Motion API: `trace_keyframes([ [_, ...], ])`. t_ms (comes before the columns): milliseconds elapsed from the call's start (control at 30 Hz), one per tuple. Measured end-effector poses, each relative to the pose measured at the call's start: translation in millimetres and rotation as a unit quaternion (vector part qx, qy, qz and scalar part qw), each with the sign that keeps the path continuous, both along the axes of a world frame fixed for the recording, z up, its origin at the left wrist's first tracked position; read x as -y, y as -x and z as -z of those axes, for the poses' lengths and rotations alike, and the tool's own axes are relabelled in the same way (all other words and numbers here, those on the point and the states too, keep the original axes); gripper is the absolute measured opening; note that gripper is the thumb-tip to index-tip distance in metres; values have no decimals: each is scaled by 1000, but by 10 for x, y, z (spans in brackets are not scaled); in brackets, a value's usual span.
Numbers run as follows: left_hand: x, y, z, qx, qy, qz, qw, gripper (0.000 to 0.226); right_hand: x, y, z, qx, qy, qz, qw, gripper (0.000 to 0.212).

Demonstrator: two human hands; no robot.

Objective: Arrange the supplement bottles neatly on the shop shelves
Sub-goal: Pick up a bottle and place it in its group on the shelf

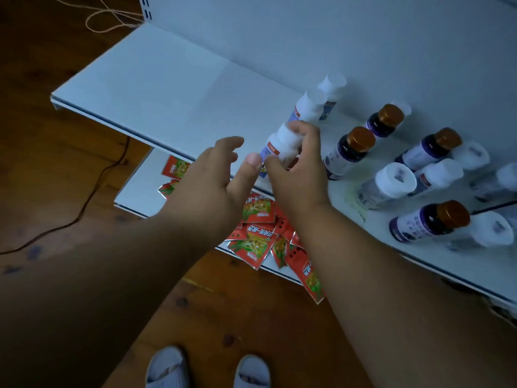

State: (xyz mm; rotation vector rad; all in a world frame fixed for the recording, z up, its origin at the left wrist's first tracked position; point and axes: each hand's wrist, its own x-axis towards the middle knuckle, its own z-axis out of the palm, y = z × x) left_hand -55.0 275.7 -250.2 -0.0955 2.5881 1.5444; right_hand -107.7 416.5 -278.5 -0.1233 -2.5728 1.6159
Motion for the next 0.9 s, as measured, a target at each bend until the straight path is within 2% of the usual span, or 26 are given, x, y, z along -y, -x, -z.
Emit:
trace_keyframes([
  [100,124,-69,-121,7,-46,-34,998,69,192,-188,-248,71,139,-8,988,38],
  [167,142,-285,-221,18,-45,-52,997,71,261,-449,-380,140,237,-14,961,33],
  [267,107,-589,-508,10,-44,-61,997,72,257,-731,-655,170,296,-9,940,22],
  [400,116,-931,-1080,31,-81,-33,996,77,211,-987,-1219,139,303,0,943,19],
  [500,137,-1161,-1555,37,-49,10,998,76,172,-1197,-1744,111,274,5,955,19],
  [633,57,-1249,-2386,24,-28,99,994,74,-41,-1490,-2790,69,227,-10,972,20],
  [733,-26,-1634,-3015,23,-28,180,983,71,-213,-1995,-3505,73,227,-14,971,23],
  [900,-451,-1923,-3821,-50,-27,253,966,78,-611,-2498,-4355,-1,250,52,967,22],
])
